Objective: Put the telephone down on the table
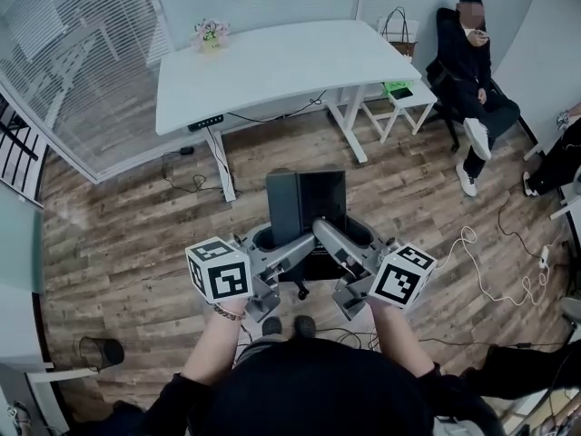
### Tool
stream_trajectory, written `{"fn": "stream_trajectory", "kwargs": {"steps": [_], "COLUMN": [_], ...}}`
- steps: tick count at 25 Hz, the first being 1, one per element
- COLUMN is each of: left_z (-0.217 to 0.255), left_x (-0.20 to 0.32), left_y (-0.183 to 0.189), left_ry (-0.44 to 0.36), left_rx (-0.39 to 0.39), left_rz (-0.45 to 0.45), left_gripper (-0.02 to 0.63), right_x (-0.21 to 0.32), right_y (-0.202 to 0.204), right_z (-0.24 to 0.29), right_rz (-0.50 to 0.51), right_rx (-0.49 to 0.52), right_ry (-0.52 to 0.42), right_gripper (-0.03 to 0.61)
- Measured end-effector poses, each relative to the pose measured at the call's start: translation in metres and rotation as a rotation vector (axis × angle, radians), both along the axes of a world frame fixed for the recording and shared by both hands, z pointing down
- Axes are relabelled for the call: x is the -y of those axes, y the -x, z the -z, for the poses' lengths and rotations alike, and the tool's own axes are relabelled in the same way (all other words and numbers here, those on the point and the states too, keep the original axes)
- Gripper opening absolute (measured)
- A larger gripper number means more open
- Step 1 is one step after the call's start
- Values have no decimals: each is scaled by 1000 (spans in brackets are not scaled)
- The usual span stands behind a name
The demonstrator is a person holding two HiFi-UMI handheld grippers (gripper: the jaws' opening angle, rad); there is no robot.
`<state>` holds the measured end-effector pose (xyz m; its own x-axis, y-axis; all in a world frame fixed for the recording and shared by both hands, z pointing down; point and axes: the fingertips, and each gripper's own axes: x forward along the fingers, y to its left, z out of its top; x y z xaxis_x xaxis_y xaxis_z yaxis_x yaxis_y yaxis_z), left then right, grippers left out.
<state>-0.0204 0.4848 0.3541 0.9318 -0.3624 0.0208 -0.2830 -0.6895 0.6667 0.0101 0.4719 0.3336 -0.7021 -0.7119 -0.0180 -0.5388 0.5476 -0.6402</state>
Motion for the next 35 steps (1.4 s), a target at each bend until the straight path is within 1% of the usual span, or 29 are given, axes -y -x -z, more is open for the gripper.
{"fn": "stream_trajectory", "kwargs": {"steps": [8, 12, 20, 28, 35], "left_z": [-12, -13, -11, -4, -9], "left_x": [1, 3, 16, 49, 97], "left_y": [-27, -30, -33, -34, -26], "left_ry": [36, 42, 25, -5, 6], "left_rx": [0, 1, 6, 4, 7], "left_rz": [25, 32, 19, 0, -7], "left_gripper": [247, 247, 247, 247, 247], "right_x": [2, 5, 18, 49, 97], "right_y": [-26, -29, -32, -34, -25], "right_z": [-12, -13, -11, -4, -9], "right_rz": [31, 38, 25, 5, -1], "right_rx": [-3, -1, 0, -4, 0], "right_ry": [33, 38, 16, -11, 1], "right_gripper": [212, 212, 212, 212, 212]}}
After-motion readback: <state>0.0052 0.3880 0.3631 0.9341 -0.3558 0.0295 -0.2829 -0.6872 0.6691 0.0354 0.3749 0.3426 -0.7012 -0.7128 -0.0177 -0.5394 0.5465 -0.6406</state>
